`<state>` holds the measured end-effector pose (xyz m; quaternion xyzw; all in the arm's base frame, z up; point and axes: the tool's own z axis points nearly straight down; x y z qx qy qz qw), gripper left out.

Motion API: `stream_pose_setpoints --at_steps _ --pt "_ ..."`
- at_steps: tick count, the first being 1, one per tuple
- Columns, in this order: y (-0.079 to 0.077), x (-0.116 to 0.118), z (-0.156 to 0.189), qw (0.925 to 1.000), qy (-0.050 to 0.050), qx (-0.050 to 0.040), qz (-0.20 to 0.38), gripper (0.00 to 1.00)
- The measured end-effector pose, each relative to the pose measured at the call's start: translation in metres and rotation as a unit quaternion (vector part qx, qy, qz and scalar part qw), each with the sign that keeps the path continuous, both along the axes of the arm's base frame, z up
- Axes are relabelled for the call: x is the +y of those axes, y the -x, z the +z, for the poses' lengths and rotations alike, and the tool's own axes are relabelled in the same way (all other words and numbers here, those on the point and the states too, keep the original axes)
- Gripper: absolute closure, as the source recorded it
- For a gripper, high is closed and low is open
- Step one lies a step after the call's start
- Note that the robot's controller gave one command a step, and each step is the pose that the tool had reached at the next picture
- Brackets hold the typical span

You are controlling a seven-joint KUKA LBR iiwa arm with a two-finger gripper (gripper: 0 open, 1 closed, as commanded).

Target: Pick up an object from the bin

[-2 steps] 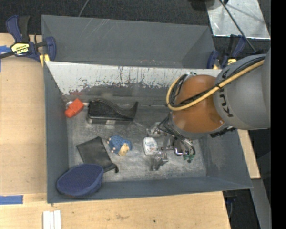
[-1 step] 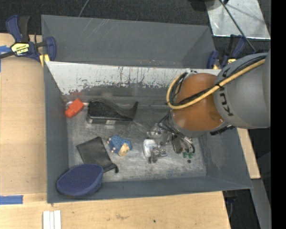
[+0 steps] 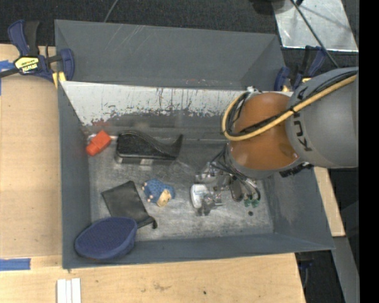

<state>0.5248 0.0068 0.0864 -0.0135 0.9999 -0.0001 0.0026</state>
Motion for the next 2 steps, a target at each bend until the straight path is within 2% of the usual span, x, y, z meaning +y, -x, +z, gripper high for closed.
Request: stream_pose_setpoints --at_steps 1,2 --pt "-0.0016 0.0001 0.0334 1.0 0.0 -0.0008 0.0 1.0" --pt "-0.0029 0.0003 0.0411 1.0 0.0 -0.0004 0.001 1.0"
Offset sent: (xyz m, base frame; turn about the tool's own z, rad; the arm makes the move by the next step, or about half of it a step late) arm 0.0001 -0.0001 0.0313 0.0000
